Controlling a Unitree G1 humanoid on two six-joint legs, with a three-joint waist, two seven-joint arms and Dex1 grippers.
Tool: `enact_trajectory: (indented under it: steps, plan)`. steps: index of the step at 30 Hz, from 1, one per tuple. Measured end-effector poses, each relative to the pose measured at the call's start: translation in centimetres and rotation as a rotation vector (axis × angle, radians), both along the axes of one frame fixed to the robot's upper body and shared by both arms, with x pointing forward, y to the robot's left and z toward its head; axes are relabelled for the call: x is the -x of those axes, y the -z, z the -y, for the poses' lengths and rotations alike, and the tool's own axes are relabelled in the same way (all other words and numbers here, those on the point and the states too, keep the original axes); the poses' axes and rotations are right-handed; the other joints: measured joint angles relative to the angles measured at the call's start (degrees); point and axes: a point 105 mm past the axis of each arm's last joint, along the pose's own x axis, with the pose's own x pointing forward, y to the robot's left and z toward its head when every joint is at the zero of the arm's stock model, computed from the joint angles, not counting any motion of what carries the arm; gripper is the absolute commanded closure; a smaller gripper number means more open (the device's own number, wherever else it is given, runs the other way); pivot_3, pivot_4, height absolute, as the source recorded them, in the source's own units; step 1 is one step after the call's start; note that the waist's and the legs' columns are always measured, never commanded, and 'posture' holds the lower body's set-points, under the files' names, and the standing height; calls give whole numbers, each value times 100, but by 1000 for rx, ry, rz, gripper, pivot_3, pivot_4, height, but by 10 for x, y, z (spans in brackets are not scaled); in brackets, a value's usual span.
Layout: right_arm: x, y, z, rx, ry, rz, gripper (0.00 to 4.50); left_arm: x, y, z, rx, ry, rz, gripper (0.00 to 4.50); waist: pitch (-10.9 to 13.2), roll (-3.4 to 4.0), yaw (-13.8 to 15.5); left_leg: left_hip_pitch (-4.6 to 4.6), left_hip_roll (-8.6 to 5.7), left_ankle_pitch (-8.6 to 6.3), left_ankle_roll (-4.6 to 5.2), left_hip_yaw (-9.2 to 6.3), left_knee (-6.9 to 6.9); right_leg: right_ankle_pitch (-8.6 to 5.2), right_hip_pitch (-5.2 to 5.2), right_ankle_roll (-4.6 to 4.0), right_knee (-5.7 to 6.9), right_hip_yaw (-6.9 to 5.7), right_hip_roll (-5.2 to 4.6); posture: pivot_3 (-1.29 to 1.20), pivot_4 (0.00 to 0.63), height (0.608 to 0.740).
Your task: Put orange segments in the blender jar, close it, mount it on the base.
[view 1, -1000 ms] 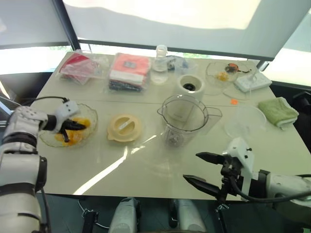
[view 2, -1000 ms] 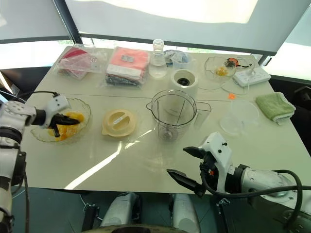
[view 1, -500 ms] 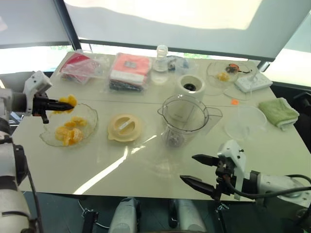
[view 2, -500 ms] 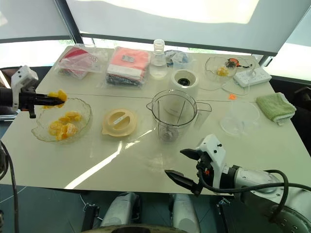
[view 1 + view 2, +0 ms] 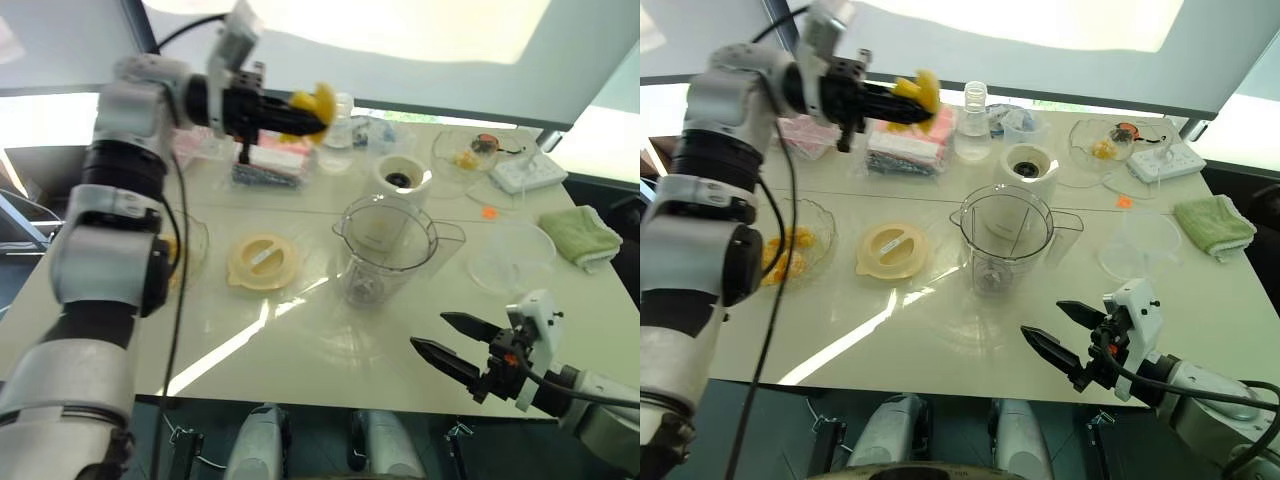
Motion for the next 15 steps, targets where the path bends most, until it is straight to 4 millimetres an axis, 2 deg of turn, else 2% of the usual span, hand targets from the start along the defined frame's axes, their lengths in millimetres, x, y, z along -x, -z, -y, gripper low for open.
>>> enact_trajectory:
  steps: [4,7,12,15]
  plan:
    - [3,2,1,-3,45,2,0,6,19,38,-38,99,23,4453,0,4,21,-3,-2,0,0,-2,0,-3,-18,-3,28,4,4,0,150,740]
    - [5,3,1,-2,77,10,0,9,33,54,-63,140,38,4453,-2,7,18,-2,0,0,0,-1,0,-3,-19,-5,28,7,6,0,150,740]
    - [5,-1,-1,1,106,43,0,12,73,70,-131,176,-7,4453,-3,11,22,-3,-2,0,0,-2,4,-3,-21,-5,25,17,2,0,150,740]
    - [4,0,-1,6,115,46,0,11,83,69,-152,172,-11,4453,-3,10,27,-6,-2,0,1,-2,3,-3,-24,-5,25,17,2,0,150,740]
